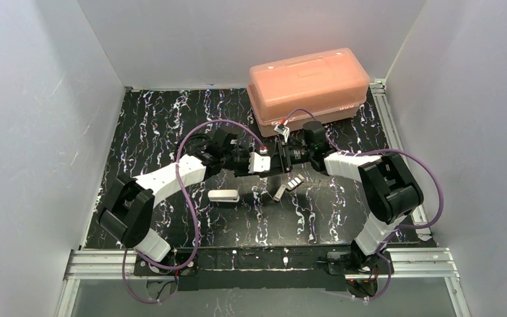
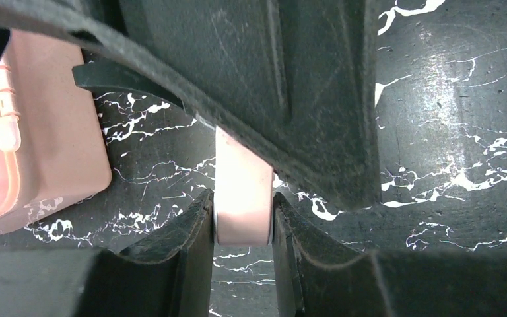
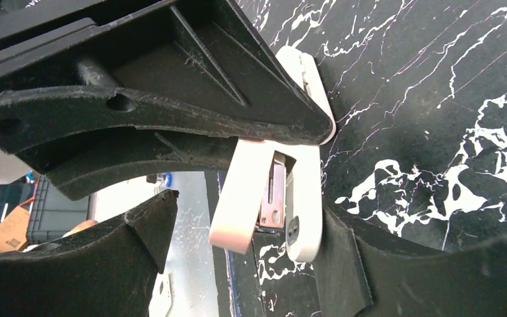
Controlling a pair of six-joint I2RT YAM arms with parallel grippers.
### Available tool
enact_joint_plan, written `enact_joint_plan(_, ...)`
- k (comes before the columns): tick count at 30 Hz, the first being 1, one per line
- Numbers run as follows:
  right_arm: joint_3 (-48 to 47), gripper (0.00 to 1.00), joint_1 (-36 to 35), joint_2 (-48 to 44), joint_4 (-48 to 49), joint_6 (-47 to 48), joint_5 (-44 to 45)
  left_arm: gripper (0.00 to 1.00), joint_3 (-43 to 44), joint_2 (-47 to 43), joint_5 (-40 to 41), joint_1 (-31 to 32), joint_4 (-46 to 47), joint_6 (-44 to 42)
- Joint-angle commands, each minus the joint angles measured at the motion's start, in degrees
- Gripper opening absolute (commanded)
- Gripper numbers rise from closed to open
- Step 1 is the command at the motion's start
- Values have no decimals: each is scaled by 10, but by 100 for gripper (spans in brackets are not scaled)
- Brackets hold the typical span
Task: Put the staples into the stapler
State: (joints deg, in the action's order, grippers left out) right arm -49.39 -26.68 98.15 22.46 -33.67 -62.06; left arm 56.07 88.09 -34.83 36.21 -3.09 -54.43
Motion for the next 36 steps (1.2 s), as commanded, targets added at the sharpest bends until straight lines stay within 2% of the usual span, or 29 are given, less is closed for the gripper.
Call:
enact_joint_plan(1, -24, 78, -4, 16, 16, -7, -16, 0, 11, -6, 15, 6, -2, -8)
enact_joint_plan(4, -24, 73, -5, 22, 28, -17, -18, 0, 10, -6, 18, 9, -2, -8)
enact_joint_plan(5, -24, 60, -5, 24, 31, -19, -18, 0, 10, -5, 19, 10, -1, -9)
enact_joint_plan(6, -23, 38, -5, 25, 33, -19, -18, 0, 10, -5, 19, 11, 0, -9)
enact_joint_plan(7, -21, 8, -5, 25, 33, -16, -15, 0, 9, -4, 20, 12, 1, -11)
enact_joint_plan(8, -19, 1, -2, 24, 26, -9, -7, 0, 6, -4, 21, 13, 2, -12)
enact_joint_plan(16, -20, 1, 2, 35, 33, -11, -10, 0, -18, -14, 36, 14, 12, -34)
enact_joint_plan(17, -24, 15, 2, 35, 25, -3, -12, 0, -19, -14, 36, 14, 10, -35)
enact_joint_plan(18, -28, 37, 2, 33, 11, 14, -12, 0, -19, -14, 35, 13, 9, -34)
enact_joint_plan(20, -34, 74, 2, 22, -17, 40, -5, 0, -19, -14, 26, 9, 6, -28)
enact_joint_plan(21, -35, 89, 4, 16, -32, 55, -1, 0, -19, -13, 18, 5, 3, -23)
enact_joint_plan(22, -36, 97, 6, 9, -45, 68, 3, 0, -16, -12, 10, -1, -3, -20)
enact_joint_plan(30, -42, 99, 60, -25, -118, 153, 7, 0, 44, 29, -31, -57, -129, -36)
enact_joint_plan(34, -68, 99, 75, -56, -240, 289, 38, 0, 77, 65, -16, -78, -190, -71)
enact_joint_plan(36, -68, 99, 75, -76, -269, 324, 61, 0, 105, 95, -10, -87, -225, -87)
